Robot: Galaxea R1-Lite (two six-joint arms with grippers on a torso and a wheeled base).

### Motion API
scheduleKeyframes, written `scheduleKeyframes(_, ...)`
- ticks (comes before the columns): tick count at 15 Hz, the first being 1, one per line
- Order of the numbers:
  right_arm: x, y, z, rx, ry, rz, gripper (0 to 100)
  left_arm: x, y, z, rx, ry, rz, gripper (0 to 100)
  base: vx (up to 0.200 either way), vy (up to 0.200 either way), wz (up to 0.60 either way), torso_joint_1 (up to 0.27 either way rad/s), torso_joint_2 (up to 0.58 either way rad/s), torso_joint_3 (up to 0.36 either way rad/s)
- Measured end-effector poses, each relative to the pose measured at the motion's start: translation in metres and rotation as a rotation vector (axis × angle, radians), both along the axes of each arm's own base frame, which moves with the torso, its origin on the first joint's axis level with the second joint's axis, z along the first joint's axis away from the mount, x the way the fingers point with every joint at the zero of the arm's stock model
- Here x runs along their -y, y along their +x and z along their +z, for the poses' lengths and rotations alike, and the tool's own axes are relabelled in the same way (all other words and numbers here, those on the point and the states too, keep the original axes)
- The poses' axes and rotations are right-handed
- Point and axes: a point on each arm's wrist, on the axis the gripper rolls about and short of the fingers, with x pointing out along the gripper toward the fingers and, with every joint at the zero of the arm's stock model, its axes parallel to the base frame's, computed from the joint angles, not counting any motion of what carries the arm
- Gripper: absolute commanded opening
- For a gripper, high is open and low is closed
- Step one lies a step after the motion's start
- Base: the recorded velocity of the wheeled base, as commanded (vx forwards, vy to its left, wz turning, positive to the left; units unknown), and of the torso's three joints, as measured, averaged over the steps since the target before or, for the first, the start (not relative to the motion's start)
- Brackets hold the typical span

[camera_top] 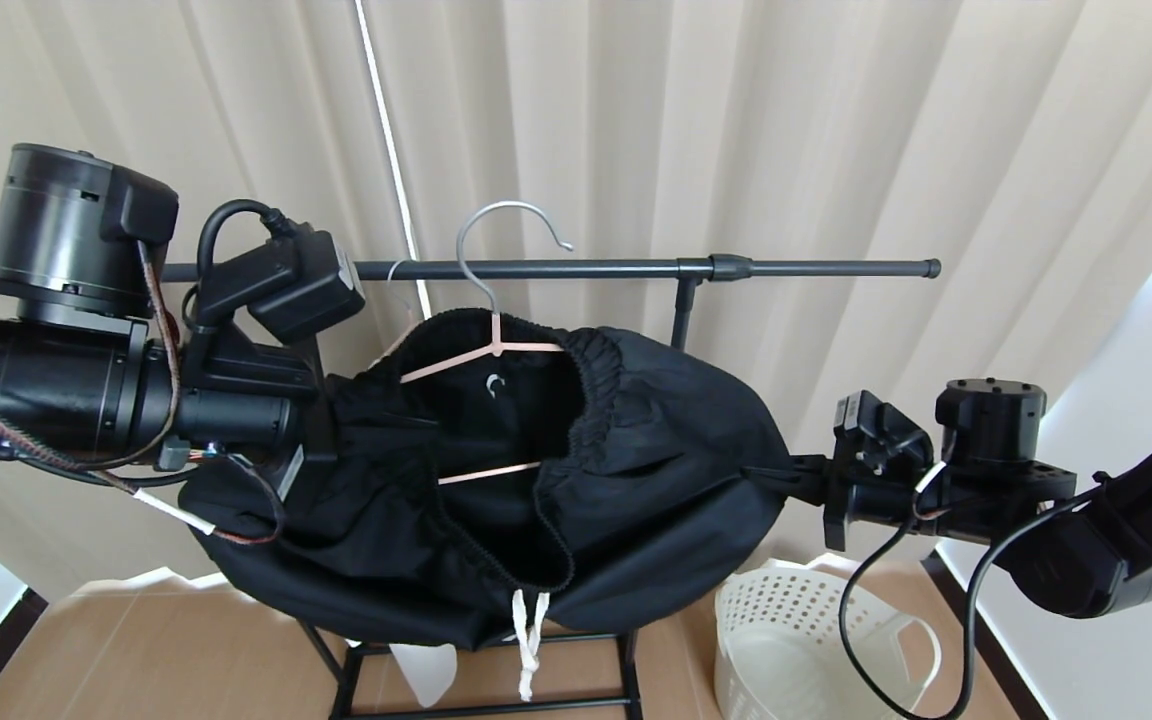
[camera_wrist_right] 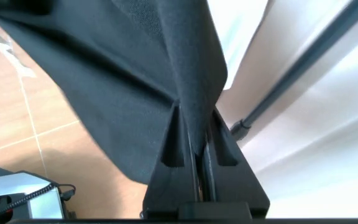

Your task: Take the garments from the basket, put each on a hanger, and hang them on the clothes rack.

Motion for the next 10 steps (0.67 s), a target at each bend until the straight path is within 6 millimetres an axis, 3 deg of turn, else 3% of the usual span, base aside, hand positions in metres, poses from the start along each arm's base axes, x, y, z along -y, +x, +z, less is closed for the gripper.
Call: scheduleKeyframes(10, 0.01, 0.013, -0.003, -0.036, 0.027, -0.052, 0, -0.015, -0.013, 0.003, -0.024, -0.037, 0.068, 0, 0.0, 0.0, 0.0, 0.0, 0.0, 0.0)
